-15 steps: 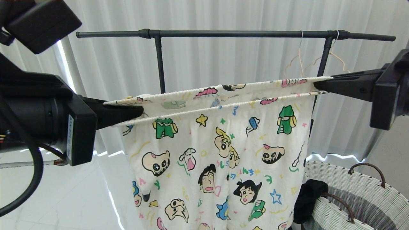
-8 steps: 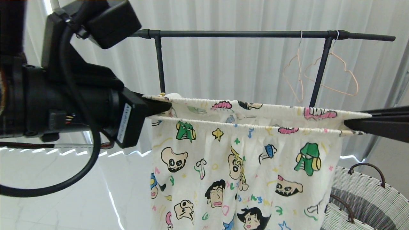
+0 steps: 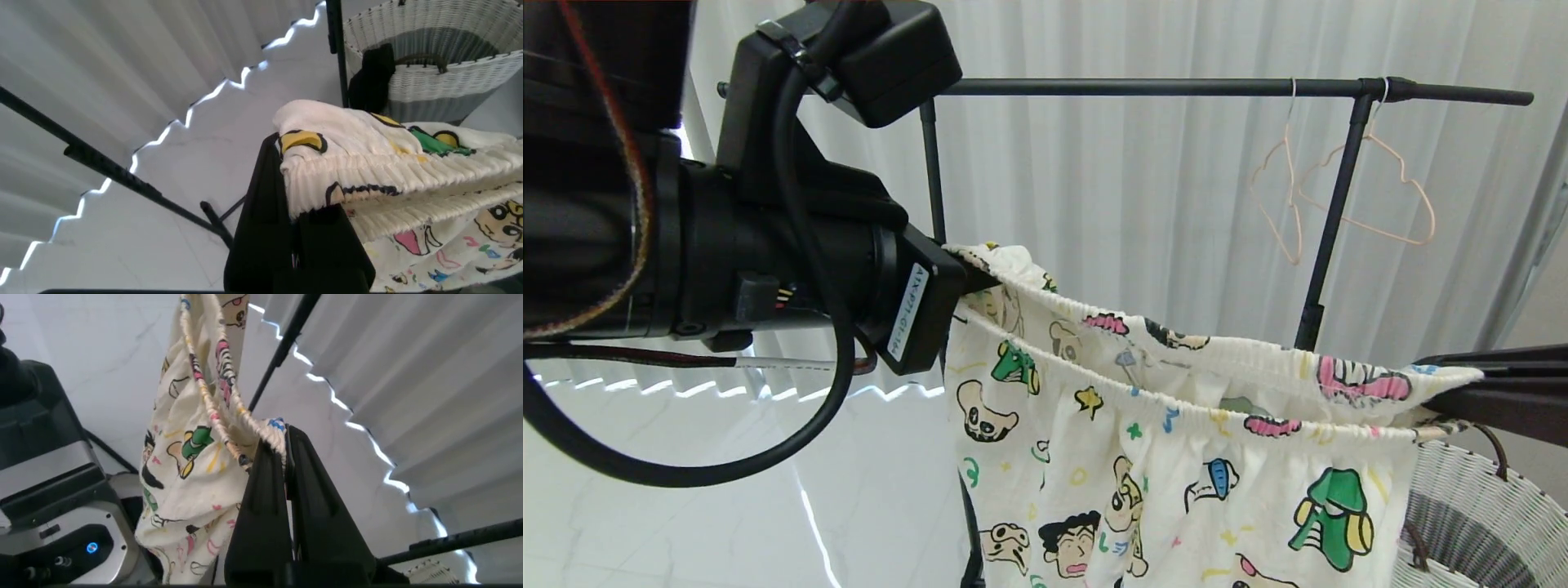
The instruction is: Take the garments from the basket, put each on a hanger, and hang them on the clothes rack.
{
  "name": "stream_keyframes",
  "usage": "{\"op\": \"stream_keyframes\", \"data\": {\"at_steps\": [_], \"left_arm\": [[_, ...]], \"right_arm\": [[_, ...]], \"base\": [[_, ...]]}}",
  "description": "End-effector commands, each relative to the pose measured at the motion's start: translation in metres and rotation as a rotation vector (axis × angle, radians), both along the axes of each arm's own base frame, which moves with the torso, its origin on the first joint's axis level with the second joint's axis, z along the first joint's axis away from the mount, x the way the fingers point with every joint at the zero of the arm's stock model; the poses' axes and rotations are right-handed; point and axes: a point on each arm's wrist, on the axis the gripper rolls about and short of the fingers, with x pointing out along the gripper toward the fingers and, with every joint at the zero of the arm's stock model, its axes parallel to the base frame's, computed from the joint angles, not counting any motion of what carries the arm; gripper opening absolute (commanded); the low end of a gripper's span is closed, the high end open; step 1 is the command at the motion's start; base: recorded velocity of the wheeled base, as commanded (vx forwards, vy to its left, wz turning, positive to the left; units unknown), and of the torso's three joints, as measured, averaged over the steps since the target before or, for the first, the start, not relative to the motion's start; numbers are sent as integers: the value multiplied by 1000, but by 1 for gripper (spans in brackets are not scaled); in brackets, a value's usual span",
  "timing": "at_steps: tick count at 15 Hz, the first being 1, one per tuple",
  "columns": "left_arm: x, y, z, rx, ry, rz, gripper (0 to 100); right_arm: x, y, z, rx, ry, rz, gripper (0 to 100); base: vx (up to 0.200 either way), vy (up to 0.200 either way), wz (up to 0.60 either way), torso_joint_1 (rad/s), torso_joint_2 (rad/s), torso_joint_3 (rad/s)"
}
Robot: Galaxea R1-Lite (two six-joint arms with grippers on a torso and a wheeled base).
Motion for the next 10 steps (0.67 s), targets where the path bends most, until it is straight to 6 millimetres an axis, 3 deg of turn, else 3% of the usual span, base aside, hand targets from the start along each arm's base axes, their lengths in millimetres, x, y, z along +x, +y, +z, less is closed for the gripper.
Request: {"op": "stream_keyframes", "data": {"at_steps": [1, 5, 10], "left_arm": [[-1, 1, 0, 0, -2, 2, 0], [-19, 18, -3, -3, -2, -2, 0], [-59, 37, -11, -12, -16, -79, 0]], "right_arm": [[3, 1, -3, -15, 4, -18, 0], [25, -2, -2, 12, -14, -164, 0], [77, 34, 1, 141, -87, -276, 0]], "base": [[0, 0, 0, 0, 0, 0], [0, 0, 0, 0, 0, 0], [0, 0, 0, 0, 0, 0]]}}
